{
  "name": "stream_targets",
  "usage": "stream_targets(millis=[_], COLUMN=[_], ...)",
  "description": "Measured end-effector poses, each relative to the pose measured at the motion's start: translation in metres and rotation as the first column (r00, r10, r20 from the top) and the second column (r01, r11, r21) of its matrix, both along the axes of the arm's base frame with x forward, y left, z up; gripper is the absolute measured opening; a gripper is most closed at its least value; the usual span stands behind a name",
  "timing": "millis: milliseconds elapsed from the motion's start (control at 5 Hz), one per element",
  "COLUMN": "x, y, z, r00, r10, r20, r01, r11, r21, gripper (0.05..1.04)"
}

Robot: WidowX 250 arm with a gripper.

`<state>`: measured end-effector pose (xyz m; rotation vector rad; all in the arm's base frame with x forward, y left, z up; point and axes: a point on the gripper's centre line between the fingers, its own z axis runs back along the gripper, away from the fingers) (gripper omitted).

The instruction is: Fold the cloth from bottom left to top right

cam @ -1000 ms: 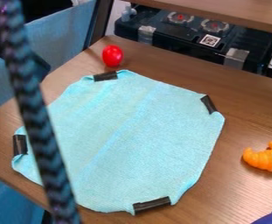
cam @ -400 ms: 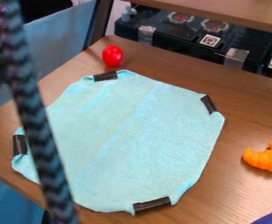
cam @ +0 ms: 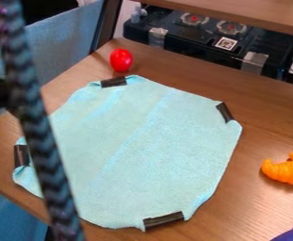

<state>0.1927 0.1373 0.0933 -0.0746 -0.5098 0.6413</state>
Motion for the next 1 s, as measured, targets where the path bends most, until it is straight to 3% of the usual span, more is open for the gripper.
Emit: stream_targets(millis=[400,1000], x=[-0.001,0.006], y=[0.001,0.008], z=[-0.039,-0.066], r00=[0.983,0.969], r10=[0.163,0.231], r20=[0.08,0.083], r01=[-0.163,-0.234], r11=[0.987,0.972], r21=[-0.007,0.024], gripper=[1.0,1.0])
